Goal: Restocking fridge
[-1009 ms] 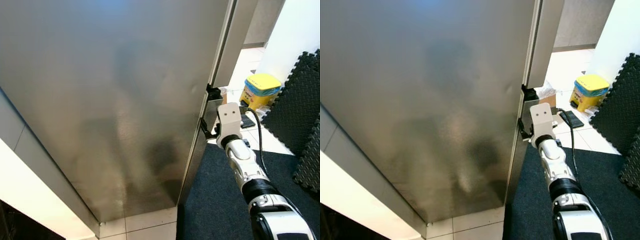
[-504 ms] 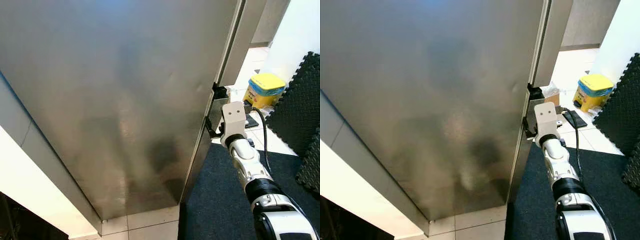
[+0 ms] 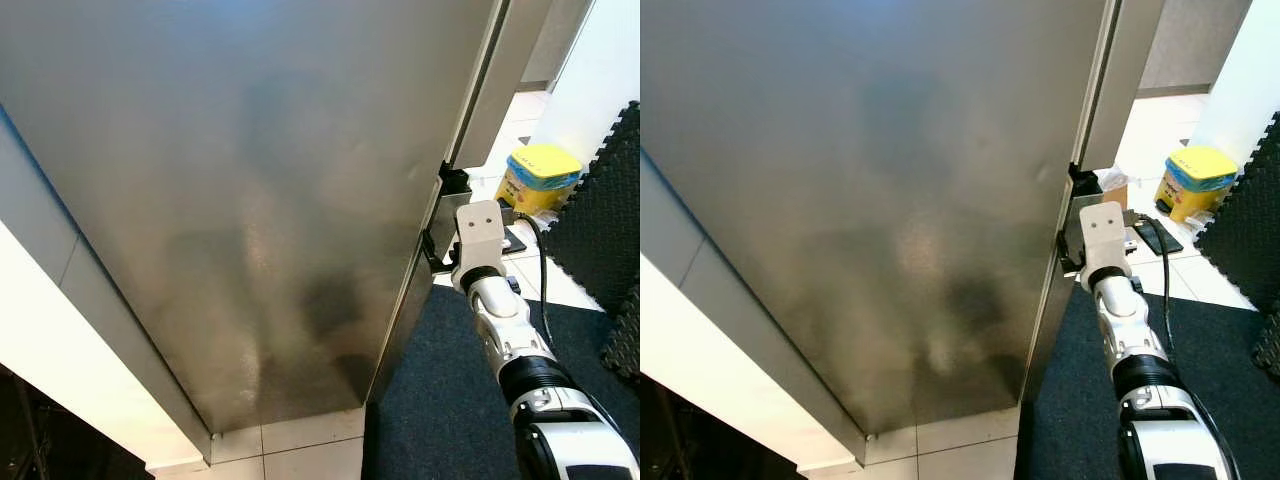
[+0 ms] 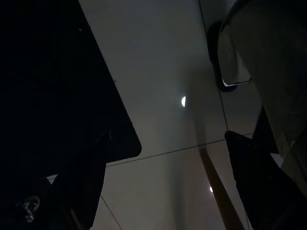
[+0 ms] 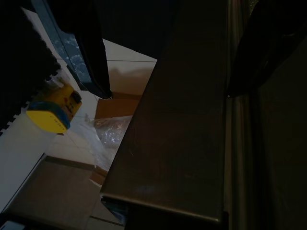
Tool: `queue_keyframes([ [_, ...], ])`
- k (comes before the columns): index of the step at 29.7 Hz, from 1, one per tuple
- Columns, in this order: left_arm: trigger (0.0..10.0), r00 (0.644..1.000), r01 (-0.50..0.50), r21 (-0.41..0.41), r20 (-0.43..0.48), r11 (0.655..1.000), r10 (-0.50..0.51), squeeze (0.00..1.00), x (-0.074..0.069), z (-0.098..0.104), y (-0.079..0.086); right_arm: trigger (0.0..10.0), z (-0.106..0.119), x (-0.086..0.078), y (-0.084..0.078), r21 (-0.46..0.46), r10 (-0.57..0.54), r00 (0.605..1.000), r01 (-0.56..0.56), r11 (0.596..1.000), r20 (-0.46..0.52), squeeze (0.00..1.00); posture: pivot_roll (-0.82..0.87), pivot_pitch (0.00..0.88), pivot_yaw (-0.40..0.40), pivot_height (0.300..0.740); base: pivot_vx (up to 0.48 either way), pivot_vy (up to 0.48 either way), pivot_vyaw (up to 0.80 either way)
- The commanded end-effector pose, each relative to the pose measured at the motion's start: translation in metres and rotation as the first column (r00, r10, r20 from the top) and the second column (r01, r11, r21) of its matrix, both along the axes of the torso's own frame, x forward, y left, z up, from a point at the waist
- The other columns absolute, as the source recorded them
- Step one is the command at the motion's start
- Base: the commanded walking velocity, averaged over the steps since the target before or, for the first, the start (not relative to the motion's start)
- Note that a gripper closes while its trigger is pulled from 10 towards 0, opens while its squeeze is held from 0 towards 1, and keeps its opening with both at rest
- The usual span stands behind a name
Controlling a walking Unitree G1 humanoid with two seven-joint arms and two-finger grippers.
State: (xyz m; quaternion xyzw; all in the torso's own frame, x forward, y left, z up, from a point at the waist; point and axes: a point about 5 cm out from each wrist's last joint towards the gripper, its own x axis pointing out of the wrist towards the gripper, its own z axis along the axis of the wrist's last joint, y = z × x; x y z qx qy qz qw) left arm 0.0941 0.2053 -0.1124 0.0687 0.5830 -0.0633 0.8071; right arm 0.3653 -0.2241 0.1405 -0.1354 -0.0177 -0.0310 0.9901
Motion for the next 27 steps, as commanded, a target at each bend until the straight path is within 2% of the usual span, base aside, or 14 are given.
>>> queue_keyframes([
  [1,10.0,0.999,0.007,-0.006,-0.033,1.000,-0.007,0.00,-0.009,-0.002,-0.001,10.0,0.004,-0.006,-0.035,0.022,-0.174,0.985,0.174,0.985,0.009,0.00,0.06,0.065,0.024,0.740,0.000,0.000,0.00],
  [27,10.0,0.999,0.015,-0.006,-0.032,1.000,-0.016,0.00,-0.008,-0.002,-0.001,10.0,0.005,-0.009,-0.046,0.013,-0.222,0.975,0.221,0.975,0.010,0.00,0.06,0.062,0.027,0.740,0.000,0.000,0.00],
])
